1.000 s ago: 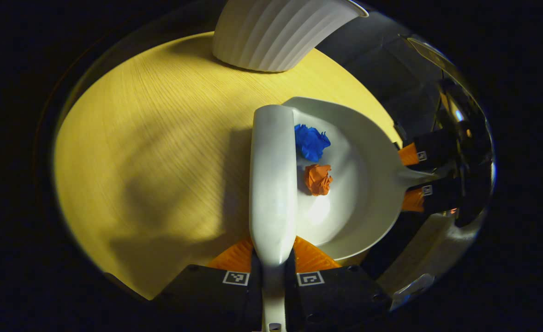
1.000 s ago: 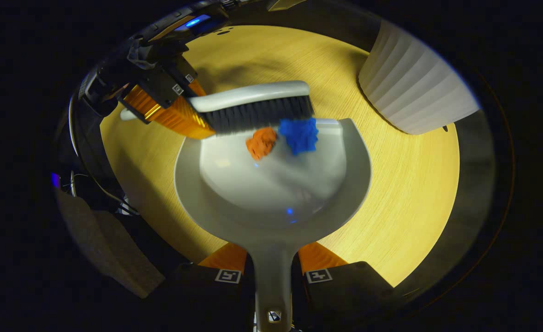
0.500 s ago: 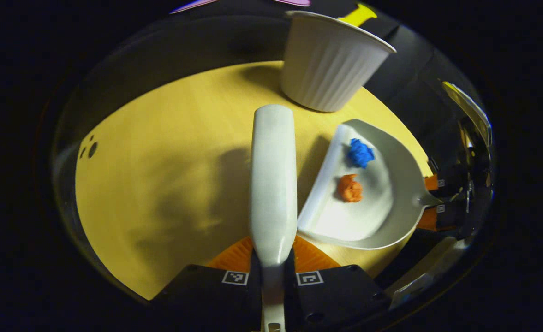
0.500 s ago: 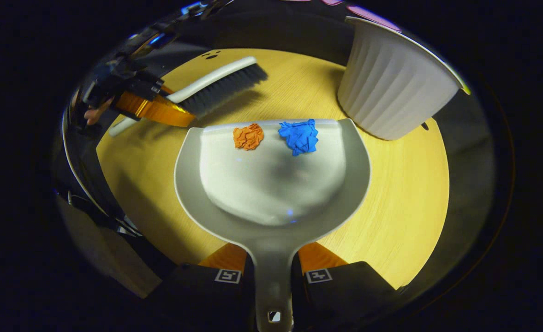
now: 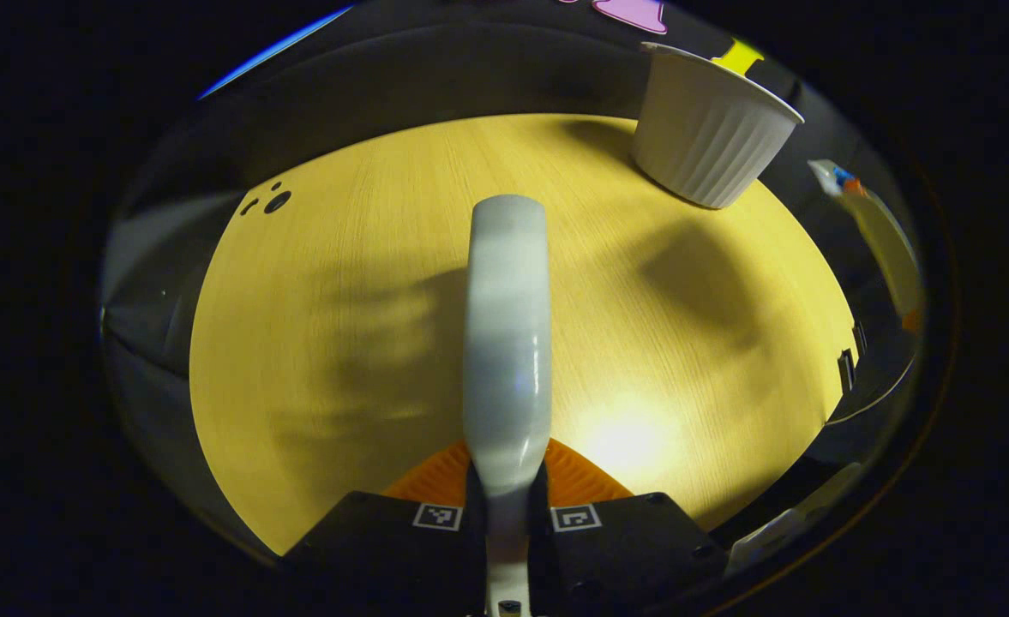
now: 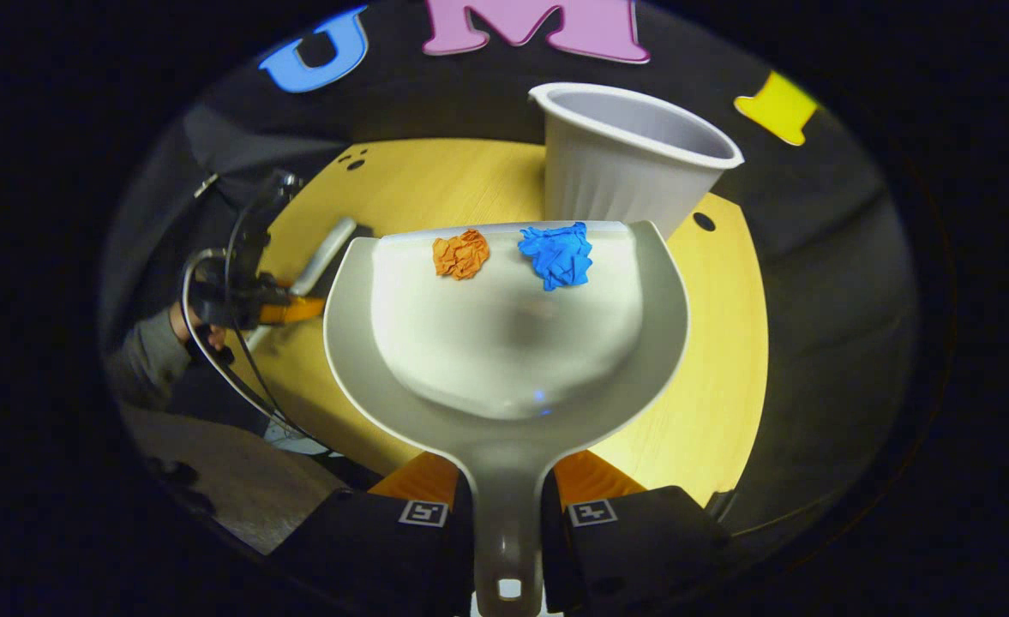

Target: Pick up the small broom and dustpan from the desktop, sweep the trash into the dustpan with the broom, and then empty the trash into the garbage bin.

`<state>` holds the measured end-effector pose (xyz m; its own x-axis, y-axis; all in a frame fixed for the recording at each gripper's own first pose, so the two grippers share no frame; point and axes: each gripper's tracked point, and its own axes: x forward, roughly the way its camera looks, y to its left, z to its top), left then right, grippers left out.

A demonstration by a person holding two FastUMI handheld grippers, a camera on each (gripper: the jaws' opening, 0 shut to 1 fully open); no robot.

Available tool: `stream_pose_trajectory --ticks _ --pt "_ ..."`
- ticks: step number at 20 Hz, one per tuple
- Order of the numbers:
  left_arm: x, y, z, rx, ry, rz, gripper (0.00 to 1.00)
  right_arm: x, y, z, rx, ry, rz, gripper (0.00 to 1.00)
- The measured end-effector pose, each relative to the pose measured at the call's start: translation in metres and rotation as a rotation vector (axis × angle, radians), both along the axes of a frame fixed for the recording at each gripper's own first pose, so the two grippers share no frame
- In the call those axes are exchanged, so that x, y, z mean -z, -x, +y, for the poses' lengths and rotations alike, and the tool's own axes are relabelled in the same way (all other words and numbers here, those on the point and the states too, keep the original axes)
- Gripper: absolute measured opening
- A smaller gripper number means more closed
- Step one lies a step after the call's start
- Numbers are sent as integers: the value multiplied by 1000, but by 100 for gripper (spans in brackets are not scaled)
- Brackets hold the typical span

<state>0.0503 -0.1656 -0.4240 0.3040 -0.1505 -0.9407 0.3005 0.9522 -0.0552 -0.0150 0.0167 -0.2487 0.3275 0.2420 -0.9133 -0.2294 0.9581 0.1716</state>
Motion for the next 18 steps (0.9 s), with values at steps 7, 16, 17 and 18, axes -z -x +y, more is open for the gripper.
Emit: stream_pose_trajectory --ticks 7,16,17,18 --pt "10 2 5 -5 7 13 23 -68 -69 -81 107 24 -76 36" --pt "18 10 12 -3 14 15 23 -59 -162 -165 75 323 -61 36" --pt "18 11 11 -2 14 13 23 -57 -169 -168 54 347 -46 36" --pt "17 11 12 -1 13 10 23 -54 -175 -170 28 370 -25 36"
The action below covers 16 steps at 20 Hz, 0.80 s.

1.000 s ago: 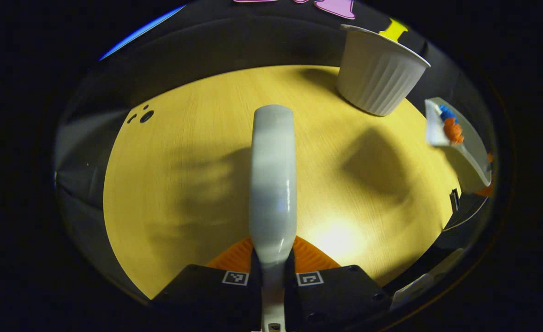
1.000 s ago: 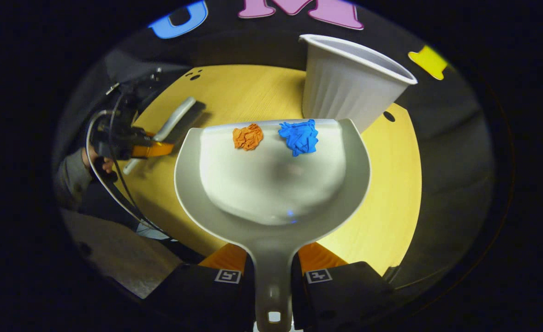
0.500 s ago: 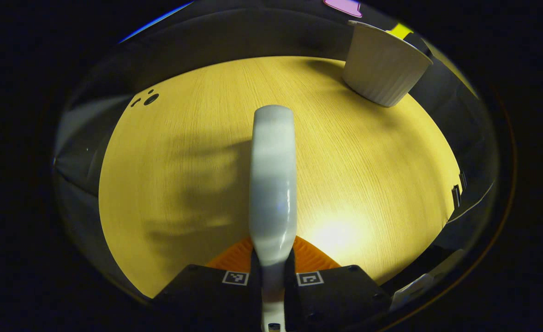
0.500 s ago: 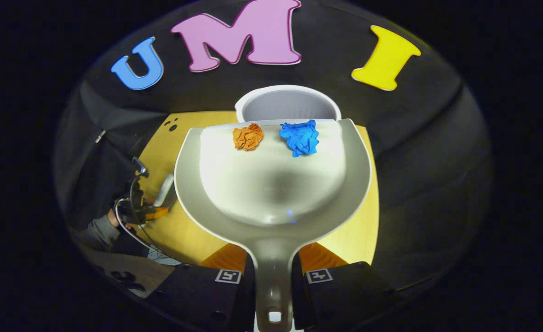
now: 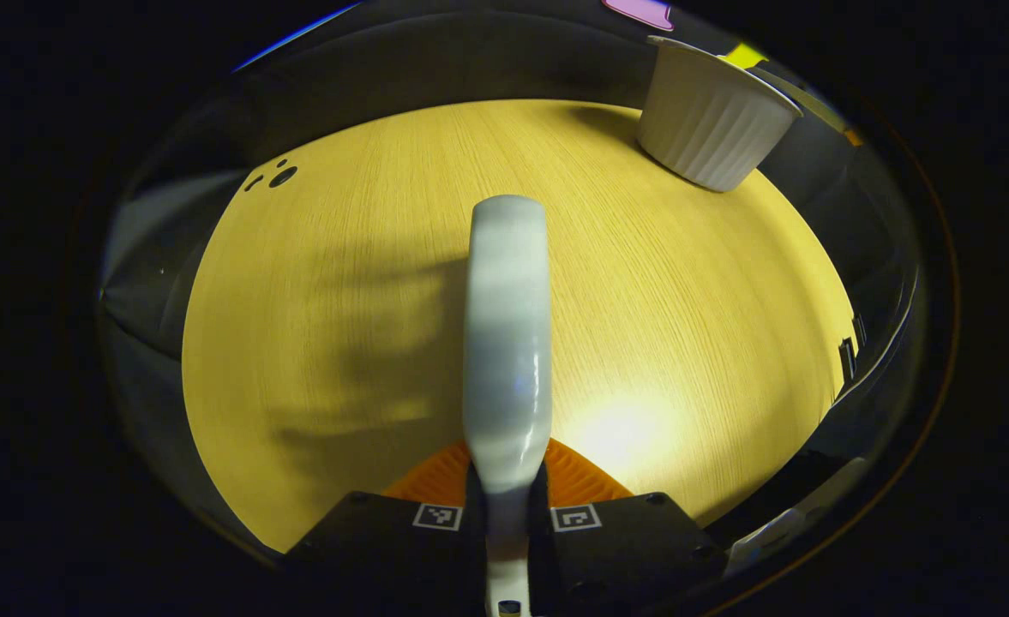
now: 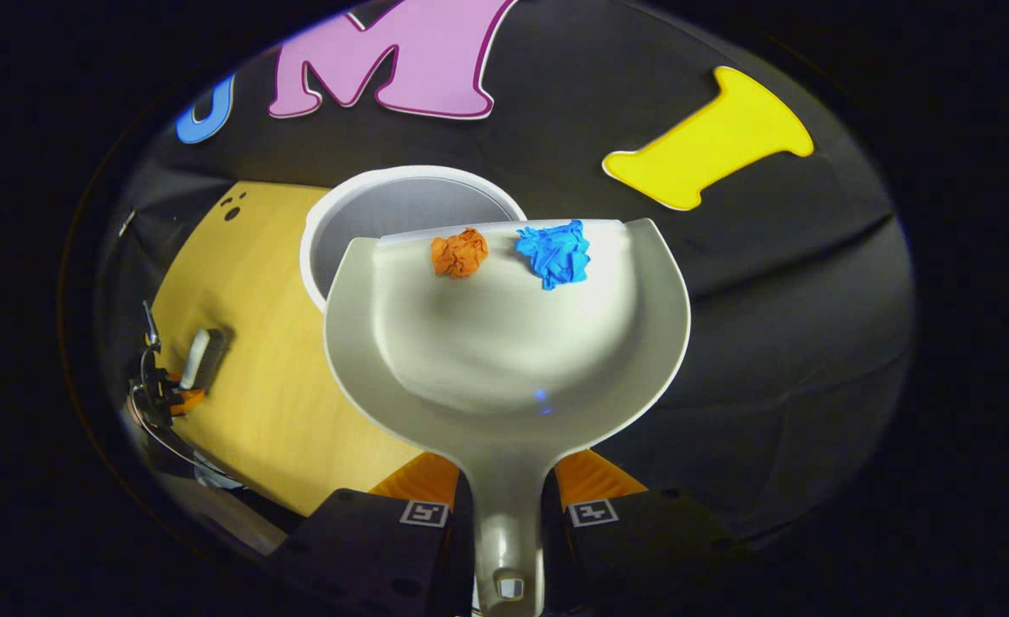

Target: Pick up the small broom and dustpan from the desktop, sweep the trash into the dustpan with the broom, and then empty the trash into the garbage bin.

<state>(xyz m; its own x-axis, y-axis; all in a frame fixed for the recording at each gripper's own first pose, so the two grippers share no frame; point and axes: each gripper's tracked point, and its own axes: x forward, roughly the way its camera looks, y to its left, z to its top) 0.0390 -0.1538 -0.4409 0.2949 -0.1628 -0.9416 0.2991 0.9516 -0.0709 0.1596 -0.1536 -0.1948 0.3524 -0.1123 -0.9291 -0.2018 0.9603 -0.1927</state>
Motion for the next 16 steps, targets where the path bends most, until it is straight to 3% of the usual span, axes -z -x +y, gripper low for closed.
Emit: stream_pose_trajectory --ticks 9,16 --pt "4 4 5 -14 15 2 23 -14 -42 -15 -210 238 211 35" --pt "10 4 5 -26 29 2 23 -20 -47 -12 -258 250 266 35"
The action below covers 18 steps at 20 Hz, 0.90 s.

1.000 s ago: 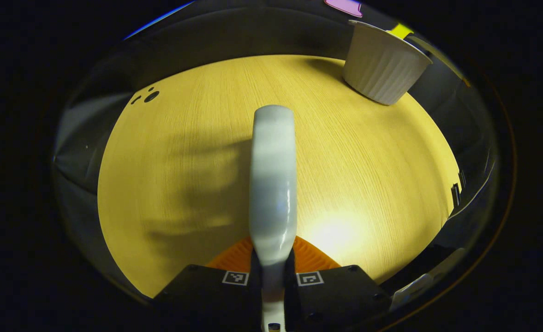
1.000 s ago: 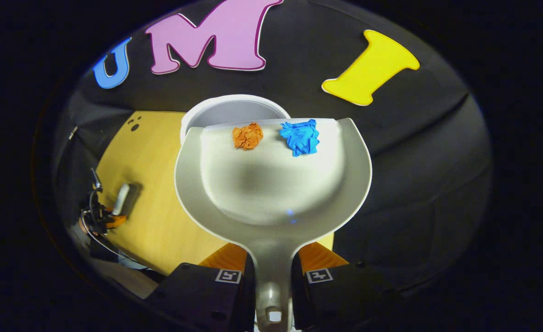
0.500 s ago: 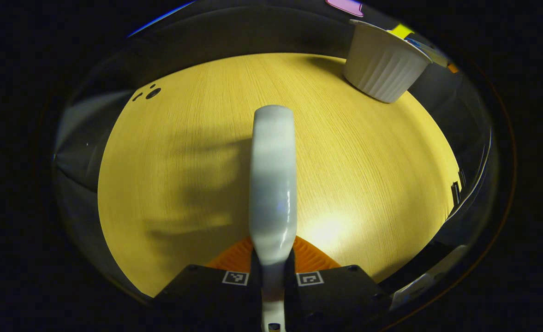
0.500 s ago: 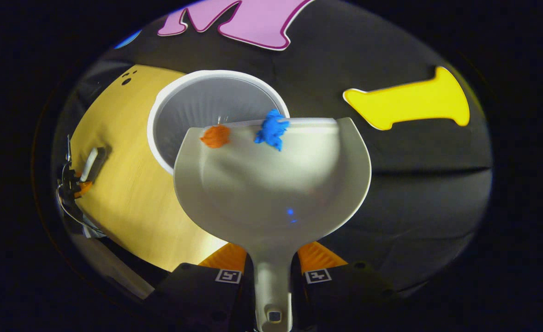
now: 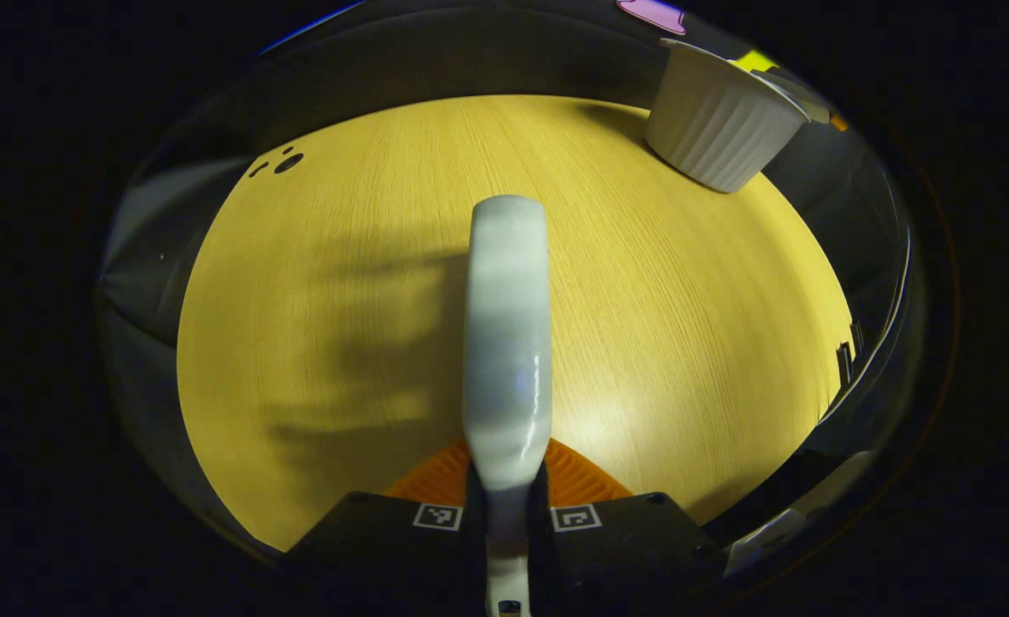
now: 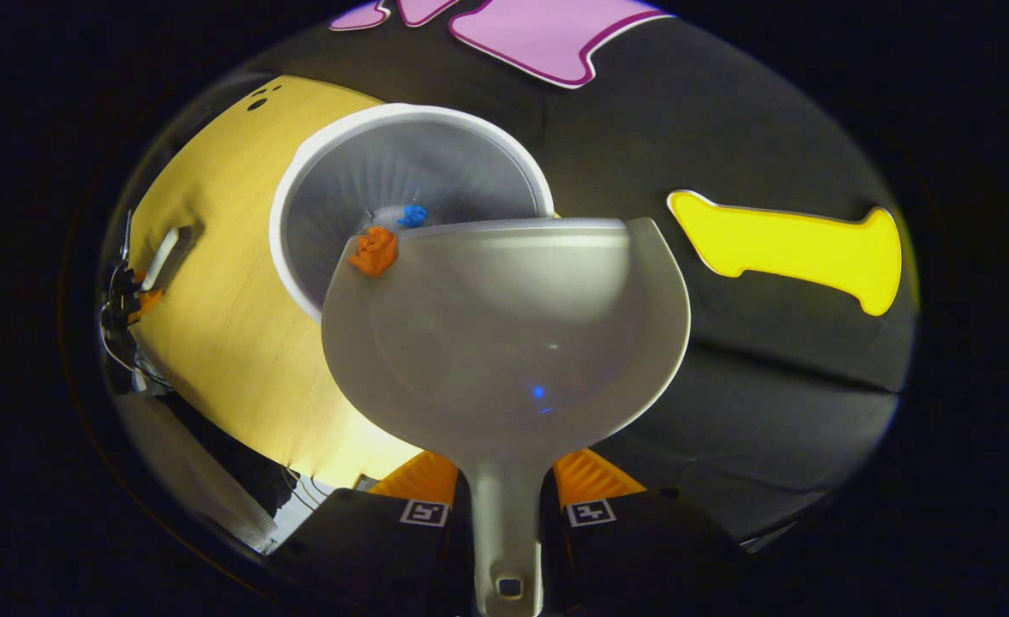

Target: Pick up the small broom and dustpan from the desktop, sweep the trash into the dustpan with the broom, and then empty the trash into the garbage bin.

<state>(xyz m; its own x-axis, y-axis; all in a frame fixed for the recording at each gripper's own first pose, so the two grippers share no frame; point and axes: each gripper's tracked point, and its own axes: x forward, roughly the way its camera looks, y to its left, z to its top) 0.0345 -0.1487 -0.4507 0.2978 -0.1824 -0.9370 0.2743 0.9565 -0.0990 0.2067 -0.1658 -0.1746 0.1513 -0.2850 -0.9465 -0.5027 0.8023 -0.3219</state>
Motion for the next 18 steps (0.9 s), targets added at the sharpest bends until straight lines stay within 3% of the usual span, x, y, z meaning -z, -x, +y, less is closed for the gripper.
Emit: stream_pose_trajectory --ticks 1,4,9,17,18 --pt "-1 -1 0 1 -1 -4 23 -1 0 0 -5 -4 4 38" --pt "0 1 -2 -3 -2 -6 23 -4 -2 -14 -62 55 1 31" --pt "1 2 -1 -19 9 -1 23 -4 -10 -10 -129 26 27 38" --pt "3 4 0 -41 1 -7 23 -2 -12 -9 -134 28 -1 35" --pt "2 4 1 -45 0 -9 23 -2 -13 -8 -132 24 -25 38"
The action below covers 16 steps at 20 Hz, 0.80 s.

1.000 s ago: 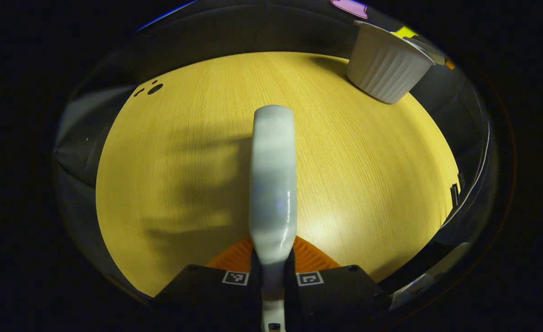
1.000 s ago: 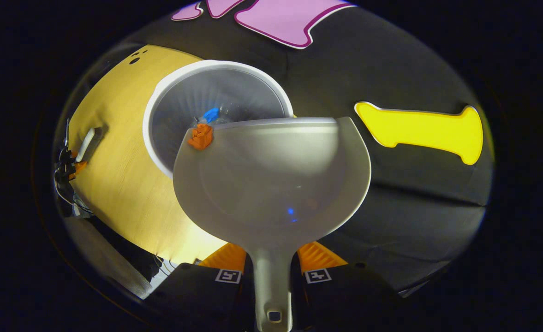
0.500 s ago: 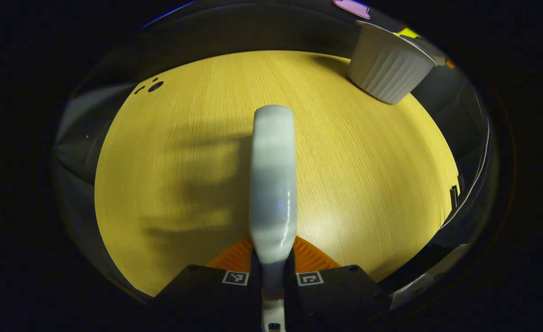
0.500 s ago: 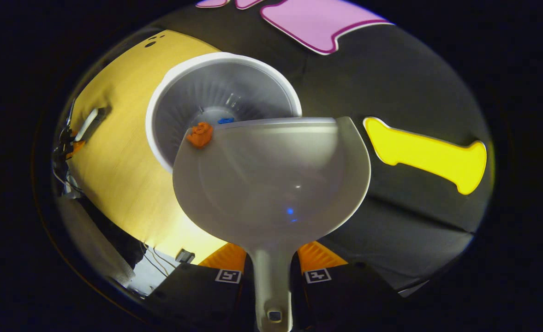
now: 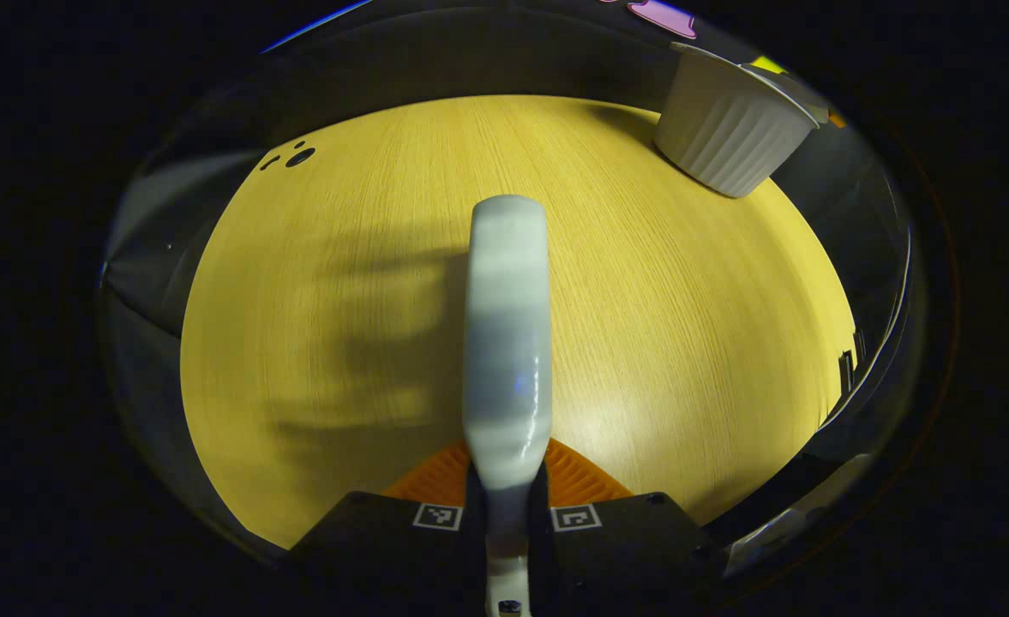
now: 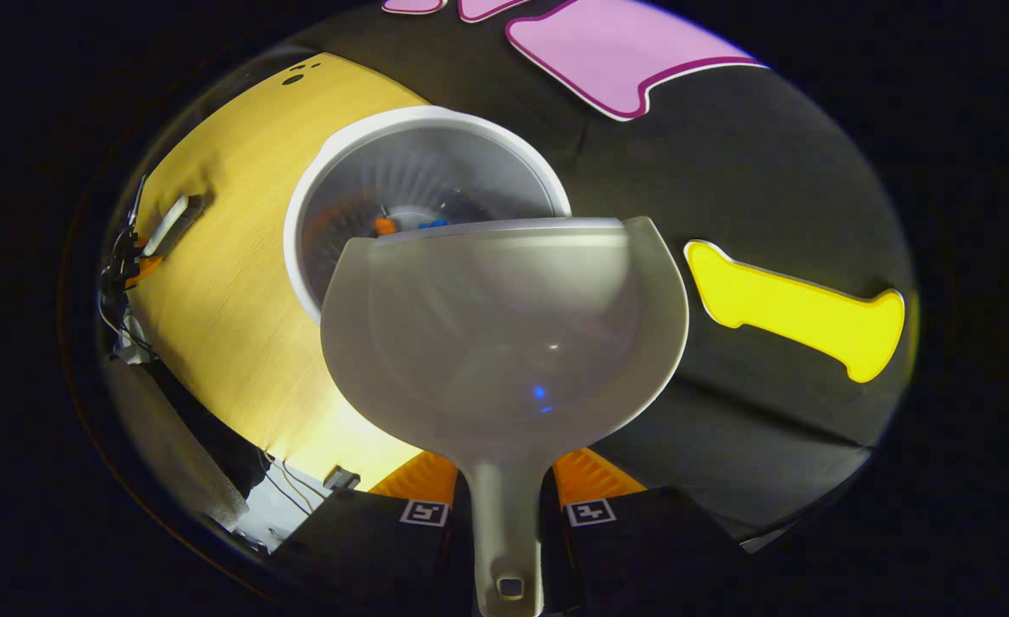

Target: Pick up the small broom and dustpan from the desktop, sweep the trash into the dustpan with the broom, and then empty the trash into the garbage bin.

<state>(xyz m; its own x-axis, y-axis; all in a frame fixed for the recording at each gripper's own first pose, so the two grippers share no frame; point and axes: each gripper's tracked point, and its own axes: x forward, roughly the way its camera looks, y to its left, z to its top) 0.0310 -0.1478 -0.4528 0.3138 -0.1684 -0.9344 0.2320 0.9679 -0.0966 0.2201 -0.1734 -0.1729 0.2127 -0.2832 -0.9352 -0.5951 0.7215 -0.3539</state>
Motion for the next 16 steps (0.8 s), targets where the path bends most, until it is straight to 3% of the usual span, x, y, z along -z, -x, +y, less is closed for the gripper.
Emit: stream_pose_trajectory --ticks 3,9,16 --pt "-3 2 4 -5 -9 -7 23 2 -4 3 27 -44 -80 35" --pt "-4 4 11 -14 -25 -7 23 5 8 41 103 -299 -231 35" --pt "-5 4 18 11 -77 -11 23 10 76 89 82 -471 -238 35"
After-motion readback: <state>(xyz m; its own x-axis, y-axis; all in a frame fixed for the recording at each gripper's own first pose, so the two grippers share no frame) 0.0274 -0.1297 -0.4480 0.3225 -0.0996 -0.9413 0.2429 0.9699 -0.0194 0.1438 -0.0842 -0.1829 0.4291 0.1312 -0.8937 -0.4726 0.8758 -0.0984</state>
